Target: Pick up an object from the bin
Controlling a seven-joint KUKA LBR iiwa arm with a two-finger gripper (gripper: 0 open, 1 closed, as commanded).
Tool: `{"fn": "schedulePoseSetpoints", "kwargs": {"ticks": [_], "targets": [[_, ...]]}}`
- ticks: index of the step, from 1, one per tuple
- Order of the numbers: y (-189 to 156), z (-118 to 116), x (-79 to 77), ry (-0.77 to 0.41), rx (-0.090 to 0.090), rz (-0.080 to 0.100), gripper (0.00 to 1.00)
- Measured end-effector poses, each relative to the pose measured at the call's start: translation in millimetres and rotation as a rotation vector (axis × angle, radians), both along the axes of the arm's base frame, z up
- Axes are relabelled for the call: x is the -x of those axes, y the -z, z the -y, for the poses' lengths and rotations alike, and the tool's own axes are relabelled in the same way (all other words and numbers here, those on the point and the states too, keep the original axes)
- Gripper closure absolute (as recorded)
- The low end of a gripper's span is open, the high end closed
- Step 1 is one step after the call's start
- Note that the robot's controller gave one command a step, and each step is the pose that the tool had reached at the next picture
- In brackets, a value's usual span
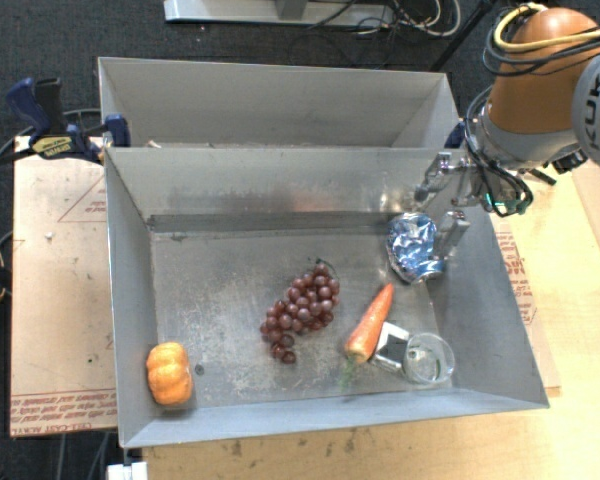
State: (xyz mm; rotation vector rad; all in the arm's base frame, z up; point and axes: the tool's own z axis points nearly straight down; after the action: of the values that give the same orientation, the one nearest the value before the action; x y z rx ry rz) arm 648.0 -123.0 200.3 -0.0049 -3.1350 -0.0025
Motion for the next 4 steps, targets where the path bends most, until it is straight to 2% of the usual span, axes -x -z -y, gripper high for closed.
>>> {"fn": "schedulePoseSetpoints", "kwargs": {"ticks": [1,2,3,4], "targets": [[-5.3,-0.4,-1.7,-0.002,0.001,0.009,0.00],[43.4,8.8,-1.2,-0.222,0.002,0.016,0.00],[71.1,19.6,-0.1,-0.362,-0.002,0.007,0.00],[83.1,24.3,-2.6,-0.552,-0.001,0.010,0.00]]}}
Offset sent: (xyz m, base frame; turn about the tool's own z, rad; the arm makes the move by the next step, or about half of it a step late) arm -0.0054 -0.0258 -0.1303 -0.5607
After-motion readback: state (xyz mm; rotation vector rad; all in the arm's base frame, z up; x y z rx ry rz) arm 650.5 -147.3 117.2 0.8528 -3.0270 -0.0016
